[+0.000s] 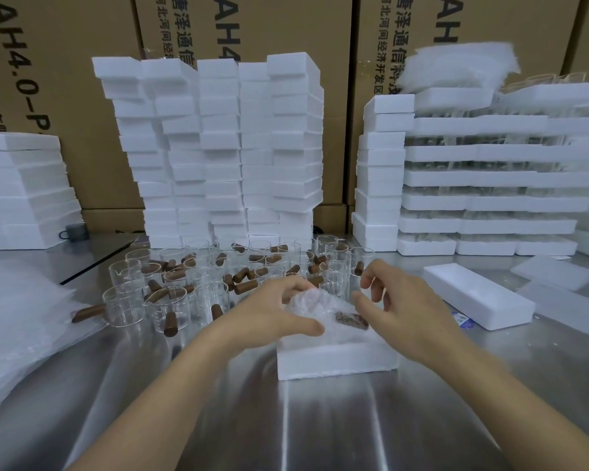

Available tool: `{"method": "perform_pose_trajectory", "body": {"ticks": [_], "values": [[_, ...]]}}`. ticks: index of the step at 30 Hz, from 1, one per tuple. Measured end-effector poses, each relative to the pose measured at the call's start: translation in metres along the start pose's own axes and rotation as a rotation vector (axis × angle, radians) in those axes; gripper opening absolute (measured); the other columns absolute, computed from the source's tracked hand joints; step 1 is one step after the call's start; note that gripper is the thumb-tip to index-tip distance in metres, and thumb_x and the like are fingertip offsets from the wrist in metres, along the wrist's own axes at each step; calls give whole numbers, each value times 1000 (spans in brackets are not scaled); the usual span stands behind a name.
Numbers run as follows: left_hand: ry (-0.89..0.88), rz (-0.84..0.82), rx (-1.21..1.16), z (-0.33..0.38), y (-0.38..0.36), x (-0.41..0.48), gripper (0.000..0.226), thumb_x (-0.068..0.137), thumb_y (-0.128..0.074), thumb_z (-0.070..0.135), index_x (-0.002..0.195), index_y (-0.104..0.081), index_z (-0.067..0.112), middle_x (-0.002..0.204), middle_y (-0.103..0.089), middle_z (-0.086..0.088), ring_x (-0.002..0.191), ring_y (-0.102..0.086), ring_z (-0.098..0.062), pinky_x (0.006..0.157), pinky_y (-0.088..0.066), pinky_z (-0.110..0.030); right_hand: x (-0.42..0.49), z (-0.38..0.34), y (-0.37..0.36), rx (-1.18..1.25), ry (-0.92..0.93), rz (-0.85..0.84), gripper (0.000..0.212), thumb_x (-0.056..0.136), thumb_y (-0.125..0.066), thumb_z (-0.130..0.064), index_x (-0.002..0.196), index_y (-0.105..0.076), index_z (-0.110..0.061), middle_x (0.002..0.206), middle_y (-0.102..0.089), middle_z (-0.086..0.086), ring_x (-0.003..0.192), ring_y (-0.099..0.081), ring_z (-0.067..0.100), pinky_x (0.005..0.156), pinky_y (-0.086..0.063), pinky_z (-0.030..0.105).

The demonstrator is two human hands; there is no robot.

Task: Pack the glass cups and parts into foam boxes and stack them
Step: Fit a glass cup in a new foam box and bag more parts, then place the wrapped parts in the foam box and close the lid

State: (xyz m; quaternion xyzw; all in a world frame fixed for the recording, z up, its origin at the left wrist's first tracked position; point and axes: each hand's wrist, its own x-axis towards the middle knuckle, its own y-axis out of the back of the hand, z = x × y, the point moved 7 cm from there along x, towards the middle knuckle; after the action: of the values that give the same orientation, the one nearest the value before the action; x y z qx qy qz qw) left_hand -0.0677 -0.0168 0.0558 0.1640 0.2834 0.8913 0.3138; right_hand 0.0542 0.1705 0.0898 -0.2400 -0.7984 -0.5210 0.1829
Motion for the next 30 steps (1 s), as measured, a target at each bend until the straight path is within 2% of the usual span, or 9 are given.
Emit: {"method": "perform_pose_trajectory", "body": {"ticks": [3, 6, 10, 14, 18, 20, 24, 28, 30], "values": [[12, -40, 46, -3, -1, -1, 60, 64, -93, 50, 117, -65, 54, 134, -62, 29, 133, -50, 7, 118, -38, -41, 1, 5, -11, -67, 10, -90, 33, 92, -47, -70, 96, -55, -39, 80, -63, -16, 74, -58, 0, 63, -46, 28], [36, -73, 74, -6, 0, -2, 69, 59, -90, 57, 122, -61, 51, 138, -57, 29, 138, -48, 2, 118, -35, -39, 0, 10, -21, -40, 6, -149, 45, 88, -42, -80, 93, -59, -39, 74, -66, -14, 72, -60, 2, 67, -51, 33], [32, -69, 144, -7, 3, -2, 67, 61, -88, 62, 120, -61, 46, 134, -59, 23, 132, -54, -3, 113, -41, -39, 1, 13, -27, 18, 39, -172, 54, 86, -41, -85, 93, -64, -36, 78, -64, -29, 68, -57, 3, 60, -45, 29], [9, -29, 239, -4, 6, -2, 65, 63, -86, 63, 120, -61, 43, 126, -61, 22, 119, -59, -5, 108, -48, -39, 2, 16, -37, 43, 62, -217, 47, 97, -47, -72, 89, -67, -30, 70, -61, -22, 62, -51, 7, 56, -36, 29], [-12, -42, 210, 2, 7, -5, 84, 74, -90, 60, 148, -54, 42, 144, -57, 24, 134, -53, 0, 118, -41, -34, 2, 18, -44, 46, 56, -230, 40, 99, -52, -64, 83, -64, -29, 68, -61, -15, 62, -50, 9, 58, -37, 31], [-26, -48, 195, 4, 11, -7, 80, 80, -89, 59, 151, -56, 41, 146, -59, 25, 132, -54, 5, 119, -40, -30, 3, 19, -45, 61, 49, -228, 38, 98, -54, -63, 83, -65, -31, 68, -63, -12, 62, -52, 10, 59, -39, 32], [-30, -84, 223, 6, 13, -9, 73, 82, -87, 59, 148, -62, 41, 148, -59, 27, 119, -51, 17, 106, -35, -20, 4, 21, -46, 102, 19, -228, 26, 97, -62, -59, 87, -65, -35, 72, -69, -12, 64, -58, 7, 60, -43, 31], [-37, -106, 258, 5, 12, -9, 74, 86, -81, 63, 153, -56, 42, 159, -49, 28, 141, -43, 4, 114, -28, -25, 5, 23, -43, 171, -14, -206, 27, 94, -63, -63, 90, -66, -36, 75, -70, -13, 67, -60, 6, 65, -49, 33], [-49, -110, 295, 5, 9, -9, 74, 88, -76, 66, 155, -53, 44, 162, -45, 27, 147, -41, 0, 119, -29, -28, 10, 34, -33, 150, -50, -123, 31, 92, -59, -68, 90, -67, -38, 81, -70, -16, 75, -62, 4, 69, -52, 32]]}}
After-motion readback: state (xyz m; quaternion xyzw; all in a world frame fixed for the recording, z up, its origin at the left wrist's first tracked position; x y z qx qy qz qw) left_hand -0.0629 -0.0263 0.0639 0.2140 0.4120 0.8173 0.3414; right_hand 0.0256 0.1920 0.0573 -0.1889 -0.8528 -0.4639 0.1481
